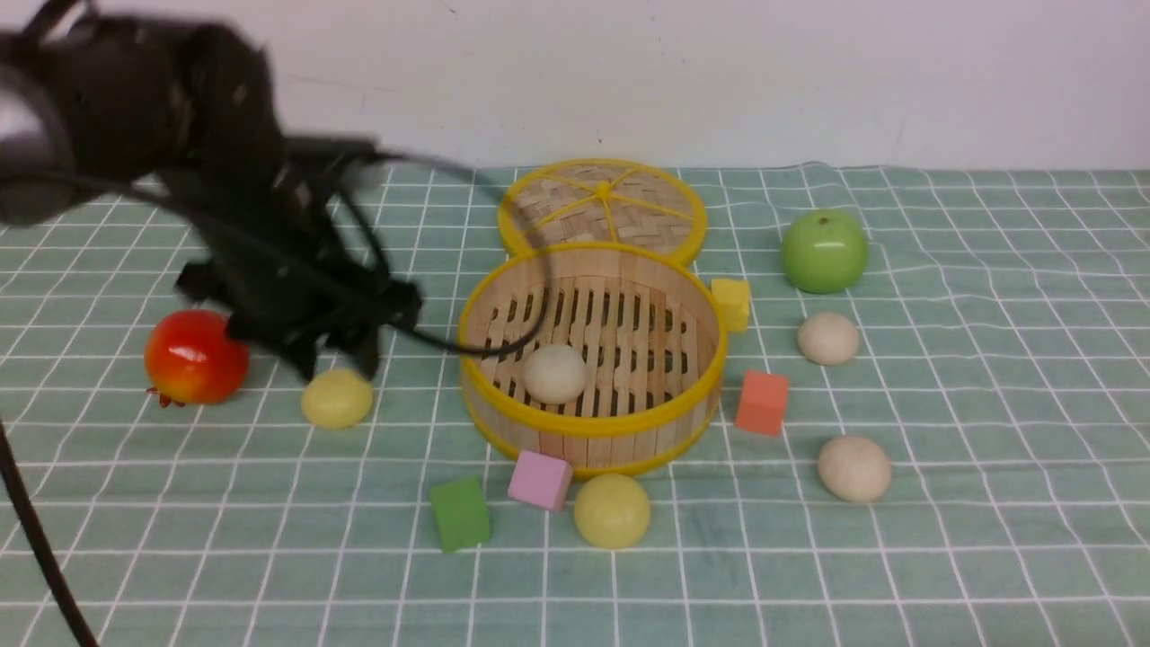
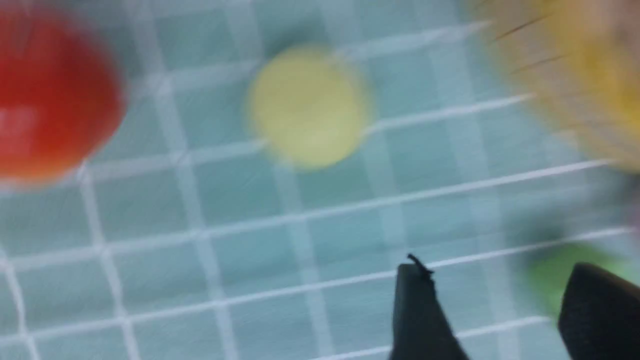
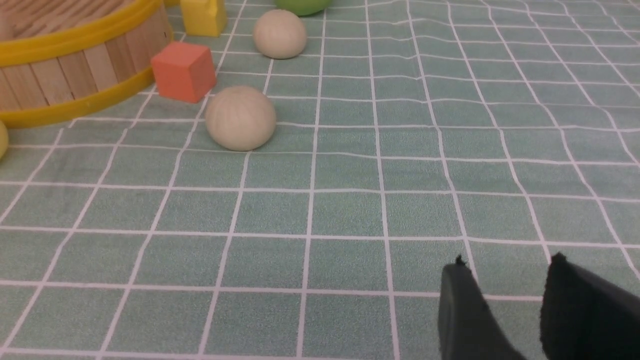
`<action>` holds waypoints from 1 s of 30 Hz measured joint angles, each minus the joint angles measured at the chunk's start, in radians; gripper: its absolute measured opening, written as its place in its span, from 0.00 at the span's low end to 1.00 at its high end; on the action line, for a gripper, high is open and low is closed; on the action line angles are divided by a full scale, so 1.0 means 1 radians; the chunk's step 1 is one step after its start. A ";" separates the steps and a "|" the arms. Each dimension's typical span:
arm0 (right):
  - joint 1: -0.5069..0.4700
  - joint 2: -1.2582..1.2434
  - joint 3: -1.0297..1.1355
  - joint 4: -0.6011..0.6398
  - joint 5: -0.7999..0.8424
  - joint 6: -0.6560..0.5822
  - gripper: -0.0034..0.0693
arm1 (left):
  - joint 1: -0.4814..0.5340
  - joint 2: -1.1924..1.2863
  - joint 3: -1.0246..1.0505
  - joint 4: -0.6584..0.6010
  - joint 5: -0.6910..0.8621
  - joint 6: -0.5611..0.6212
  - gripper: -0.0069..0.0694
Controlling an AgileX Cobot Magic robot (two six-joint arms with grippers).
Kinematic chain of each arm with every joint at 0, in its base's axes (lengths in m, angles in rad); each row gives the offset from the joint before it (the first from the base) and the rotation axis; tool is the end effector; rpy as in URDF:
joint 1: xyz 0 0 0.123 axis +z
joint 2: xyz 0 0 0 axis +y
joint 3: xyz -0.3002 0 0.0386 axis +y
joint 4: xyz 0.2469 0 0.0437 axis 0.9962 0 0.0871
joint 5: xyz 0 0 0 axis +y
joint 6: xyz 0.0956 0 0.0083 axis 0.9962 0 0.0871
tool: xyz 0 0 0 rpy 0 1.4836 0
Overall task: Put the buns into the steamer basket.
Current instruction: Use the left arm to grab a steamed stuffed bun
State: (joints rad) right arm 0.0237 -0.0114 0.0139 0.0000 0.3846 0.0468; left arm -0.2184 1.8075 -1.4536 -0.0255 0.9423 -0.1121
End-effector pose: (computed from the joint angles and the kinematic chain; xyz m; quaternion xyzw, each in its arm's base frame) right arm 0.0380 0.0009 0.1729 0.0093 0.8048 0.0209 0.5932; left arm 0.3789 -0.0861 0.2715 0.0467 0.9825 -0.0409 0.1756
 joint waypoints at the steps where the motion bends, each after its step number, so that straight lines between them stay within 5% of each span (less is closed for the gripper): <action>1: 0.000 0.000 0.000 0.000 0.000 0.000 0.38 | 0.019 0.010 0.013 -0.002 -0.021 -0.002 0.53; 7: 0.000 0.000 0.000 0.000 0.000 0.000 0.38 | 0.064 0.066 0.019 -0.004 -0.163 -0.002 0.41; 30: 0.000 0.000 0.000 0.000 0.000 0.000 0.38 | 0.064 0.206 0.015 0.036 -0.330 0.024 0.41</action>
State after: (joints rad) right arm 0.0237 -0.0114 0.0139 0.0000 0.3846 0.0468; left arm -0.1547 2.0130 -1.4383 0.0104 0.6123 -0.0884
